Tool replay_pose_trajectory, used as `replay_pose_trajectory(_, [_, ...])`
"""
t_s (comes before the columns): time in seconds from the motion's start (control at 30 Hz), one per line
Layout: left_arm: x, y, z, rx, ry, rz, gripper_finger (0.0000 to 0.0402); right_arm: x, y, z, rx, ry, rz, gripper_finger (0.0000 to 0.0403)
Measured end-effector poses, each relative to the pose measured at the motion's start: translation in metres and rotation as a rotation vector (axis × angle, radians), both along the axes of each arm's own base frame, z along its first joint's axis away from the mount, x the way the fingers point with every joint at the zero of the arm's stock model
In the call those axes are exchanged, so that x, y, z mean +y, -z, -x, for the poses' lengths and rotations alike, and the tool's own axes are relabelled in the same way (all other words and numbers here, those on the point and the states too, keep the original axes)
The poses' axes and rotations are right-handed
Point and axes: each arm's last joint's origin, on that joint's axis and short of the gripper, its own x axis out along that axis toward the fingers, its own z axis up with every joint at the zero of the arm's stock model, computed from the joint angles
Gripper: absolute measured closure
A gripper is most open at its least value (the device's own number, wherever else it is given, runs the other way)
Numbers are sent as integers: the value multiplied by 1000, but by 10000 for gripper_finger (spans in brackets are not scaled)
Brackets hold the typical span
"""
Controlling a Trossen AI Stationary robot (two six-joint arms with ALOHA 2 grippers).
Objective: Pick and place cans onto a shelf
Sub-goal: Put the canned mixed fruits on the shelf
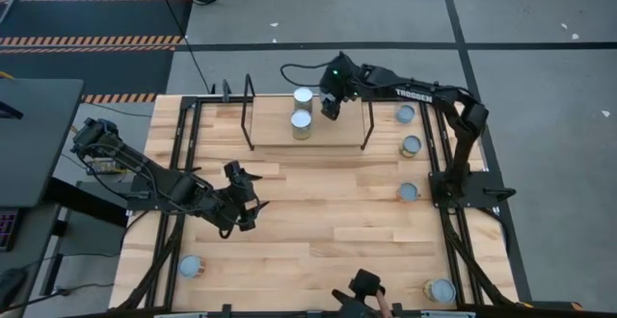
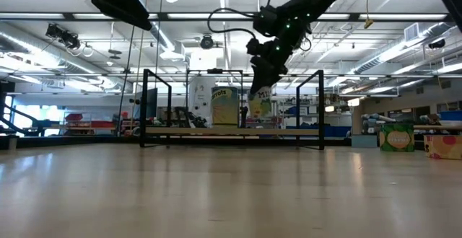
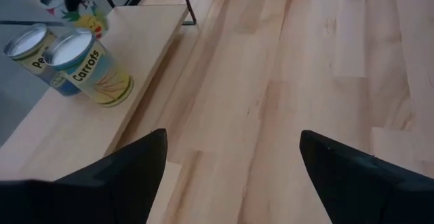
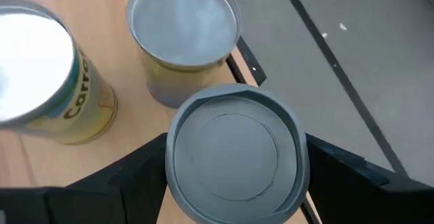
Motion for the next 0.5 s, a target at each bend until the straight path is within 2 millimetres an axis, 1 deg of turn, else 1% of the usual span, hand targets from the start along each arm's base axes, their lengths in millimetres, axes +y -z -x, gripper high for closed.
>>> replay_pose_trajectory(0.13, [0, 0, 0, 1, 1, 2, 61, -7, 8, 2, -44, -4, -56, 99])
replay_pose_trajectory(0.27, [0, 0, 0, 2, 1, 1, 61, -13, 15, 4, -22, 30, -52, 97])
replay_pose_trajectory(0.4, [0, 0, 0, 1, 1, 2, 61, -17, 23, 0, -38, 37, -64, 85])
replay_pose_trajectory(0.5, [0, 0, 0, 0, 1, 2, 61, -17, 24, -1, -44, 31, -68, 70])
